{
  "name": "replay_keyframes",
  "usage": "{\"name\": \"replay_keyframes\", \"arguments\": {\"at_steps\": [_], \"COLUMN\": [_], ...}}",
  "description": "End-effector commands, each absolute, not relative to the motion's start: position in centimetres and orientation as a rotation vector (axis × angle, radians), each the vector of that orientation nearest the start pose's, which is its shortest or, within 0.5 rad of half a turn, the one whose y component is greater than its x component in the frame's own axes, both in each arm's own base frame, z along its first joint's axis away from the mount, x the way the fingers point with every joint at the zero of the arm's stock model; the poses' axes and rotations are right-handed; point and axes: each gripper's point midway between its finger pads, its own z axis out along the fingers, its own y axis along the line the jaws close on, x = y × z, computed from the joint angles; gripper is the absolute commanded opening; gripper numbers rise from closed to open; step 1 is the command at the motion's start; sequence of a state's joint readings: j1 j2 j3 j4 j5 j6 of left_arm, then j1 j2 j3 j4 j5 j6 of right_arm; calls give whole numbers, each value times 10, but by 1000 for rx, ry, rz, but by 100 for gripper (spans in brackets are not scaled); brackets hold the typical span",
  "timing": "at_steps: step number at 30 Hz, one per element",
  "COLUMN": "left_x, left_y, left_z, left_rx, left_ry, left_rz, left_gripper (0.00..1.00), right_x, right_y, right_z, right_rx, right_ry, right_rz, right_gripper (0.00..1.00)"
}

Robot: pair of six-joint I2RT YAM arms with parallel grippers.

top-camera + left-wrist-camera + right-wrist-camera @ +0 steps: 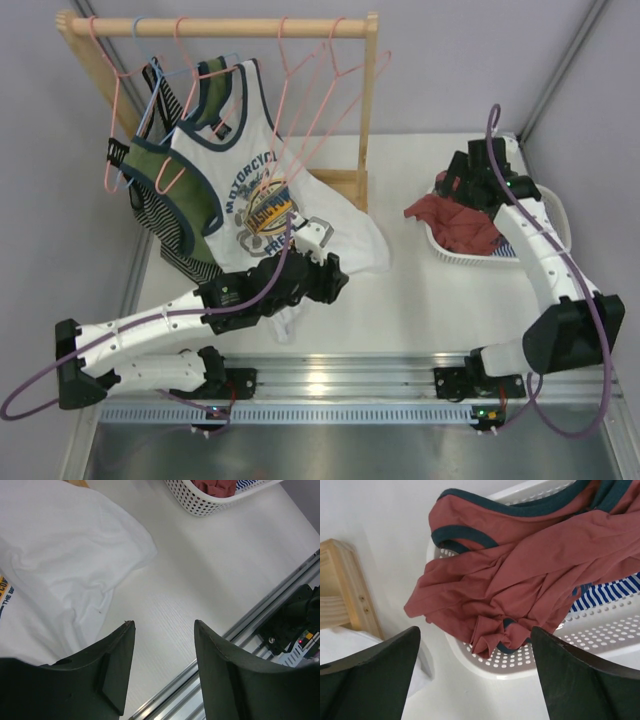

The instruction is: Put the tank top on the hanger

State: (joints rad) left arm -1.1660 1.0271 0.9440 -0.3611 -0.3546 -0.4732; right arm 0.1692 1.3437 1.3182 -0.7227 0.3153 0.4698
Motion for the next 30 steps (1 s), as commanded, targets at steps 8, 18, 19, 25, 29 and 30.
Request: {"name": "replay_keyframes", "arguments": {"at_steps": [8,18,19,25,29,30], "left_x": [166,163,163,161,162,162], "left_y": [-299,-292,-291,-289,-285,-285], "left_z": [263,266,267,266,265,266], "left_rx": [471,476,474,463,454,454], "left_ry": [1972,1993,1993,2002,2003,2003], "left_rz": [-774,-757,-757,-763,-754,-754], "left_gripper": [56,56,56,55,55,55], "right_x": [453,489,489,493,497,498], "right_y": [26,23,23,22,19,19], "right_z": [226,196,192,167,166,167], "right_rx": [467,497,499,503,496,489], "right_ry": [2191,2239,2252,2296,2273,2269], "right_rz": [-16,-87,-92,-125,-140,-140], "right_gripper": [80,72,70,62,55,51]}}
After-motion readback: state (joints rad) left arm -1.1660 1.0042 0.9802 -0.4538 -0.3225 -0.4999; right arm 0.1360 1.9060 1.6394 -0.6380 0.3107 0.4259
